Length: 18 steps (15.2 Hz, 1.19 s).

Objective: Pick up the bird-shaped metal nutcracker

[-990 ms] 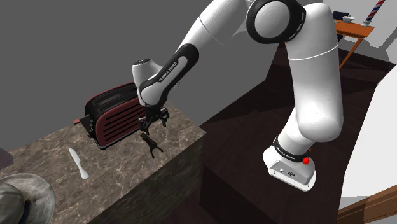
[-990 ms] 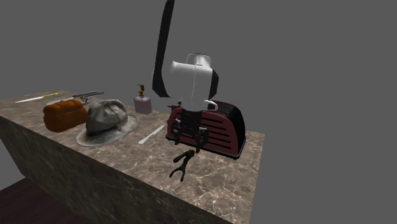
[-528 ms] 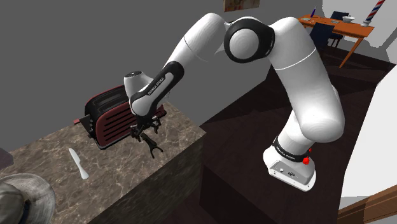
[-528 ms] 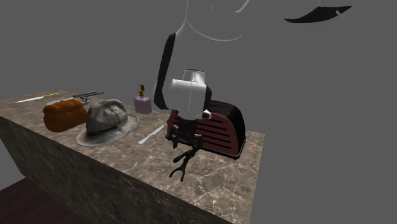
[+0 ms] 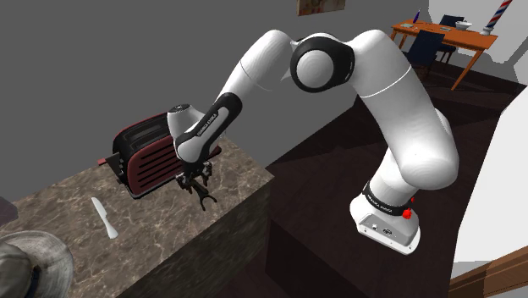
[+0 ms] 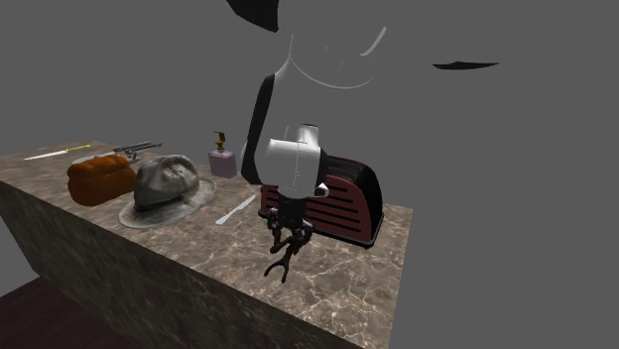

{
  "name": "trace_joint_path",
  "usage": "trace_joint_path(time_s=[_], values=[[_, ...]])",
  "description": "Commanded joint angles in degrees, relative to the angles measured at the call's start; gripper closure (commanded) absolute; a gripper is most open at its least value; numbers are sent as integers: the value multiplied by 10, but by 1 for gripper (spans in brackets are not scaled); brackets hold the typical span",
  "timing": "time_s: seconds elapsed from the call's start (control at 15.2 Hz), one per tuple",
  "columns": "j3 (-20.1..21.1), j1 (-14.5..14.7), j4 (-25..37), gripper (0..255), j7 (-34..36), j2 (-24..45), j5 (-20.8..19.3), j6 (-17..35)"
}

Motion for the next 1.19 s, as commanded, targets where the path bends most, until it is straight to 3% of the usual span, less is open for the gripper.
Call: trace_joint_path(time_s=[0.0,0.53,1.12], values=[[0,0,1,255,0,1,0,0],[0,0,1,255,0,1,0,0],[8,-7,-18,255,2,-55,7,-36]])
